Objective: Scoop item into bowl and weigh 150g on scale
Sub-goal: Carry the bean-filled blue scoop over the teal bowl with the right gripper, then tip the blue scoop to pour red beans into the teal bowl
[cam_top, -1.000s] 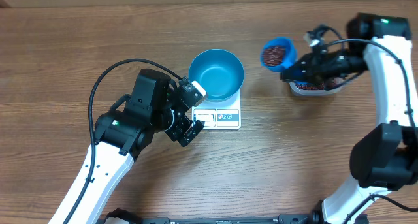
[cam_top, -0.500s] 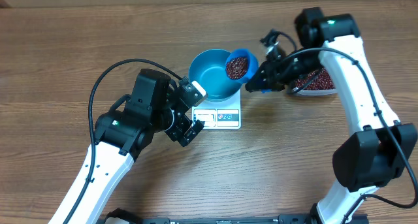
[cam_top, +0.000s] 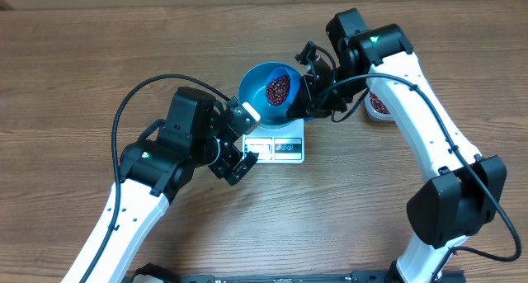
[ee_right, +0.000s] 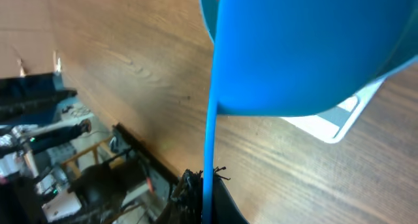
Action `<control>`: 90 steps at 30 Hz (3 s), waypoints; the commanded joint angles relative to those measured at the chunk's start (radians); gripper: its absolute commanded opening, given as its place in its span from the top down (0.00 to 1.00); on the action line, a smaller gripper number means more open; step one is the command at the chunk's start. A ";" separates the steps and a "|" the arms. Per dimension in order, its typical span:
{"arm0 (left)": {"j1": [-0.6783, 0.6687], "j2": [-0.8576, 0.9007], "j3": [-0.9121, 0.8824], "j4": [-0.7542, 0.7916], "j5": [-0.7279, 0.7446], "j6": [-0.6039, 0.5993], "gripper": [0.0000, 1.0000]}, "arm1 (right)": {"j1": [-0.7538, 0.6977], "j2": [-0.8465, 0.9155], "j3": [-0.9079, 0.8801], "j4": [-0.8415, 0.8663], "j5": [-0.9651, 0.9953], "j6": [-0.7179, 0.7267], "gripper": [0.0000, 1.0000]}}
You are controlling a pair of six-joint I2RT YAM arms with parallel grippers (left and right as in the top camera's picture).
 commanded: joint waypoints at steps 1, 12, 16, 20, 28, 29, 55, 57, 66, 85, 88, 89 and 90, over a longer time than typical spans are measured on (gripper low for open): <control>0.005 0.000 0.006 0.001 -0.002 -0.007 0.01 | 0.014 -0.036 0.034 0.043 0.064 0.060 0.96; 0.005 0.000 0.006 0.001 -0.002 -0.006 0.01 | 0.052 -0.036 0.034 0.098 0.195 0.082 0.96; 0.005 0.000 0.006 0.001 -0.002 -0.007 0.00 | 0.084 -0.036 0.034 0.107 0.281 0.108 0.96; 0.005 0.000 0.006 0.001 -0.002 -0.006 0.01 | 0.113 -0.036 0.034 0.121 0.343 0.128 0.96; 0.005 0.000 0.006 0.001 -0.002 -0.007 0.00 | 0.159 -0.036 0.034 0.163 0.487 0.161 0.96; 0.005 0.000 0.006 0.001 -0.002 -0.006 0.01 | 0.164 -0.036 0.034 0.168 0.496 0.161 0.96; 0.005 0.000 0.006 0.001 -0.002 -0.007 0.00 | 0.174 -0.035 0.034 0.225 0.547 0.190 0.96; 0.005 0.000 0.006 0.001 -0.002 -0.006 0.00 | 0.174 -0.035 0.034 0.226 0.563 0.188 0.96; 0.005 0.000 0.006 0.001 -0.002 -0.007 0.00 | 0.193 -0.035 0.034 0.226 0.658 0.158 0.96; 0.005 0.000 0.006 0.001 -0.002 -0.007 0.00 | 0.266 -0.035 0.034 0.246 0.724 0.102 0.96; 0.005 0.000 0.006 0.001 -0.002 -0.006 0.00 | 0.266 -0.035 0.034 0.245 0.733 0.103 0.96; 0.005 0.000 0.006 0.001 -0.002 -0.007 0.00 | 0.266 -0.035 0.034 0.244 0.741 0.103 0.96; 0.005 0.000 0.006 0.001 -0.002 -0.006 0.01 | 0.266 -0.035 0.034 0.243 0.752 0.103 0.96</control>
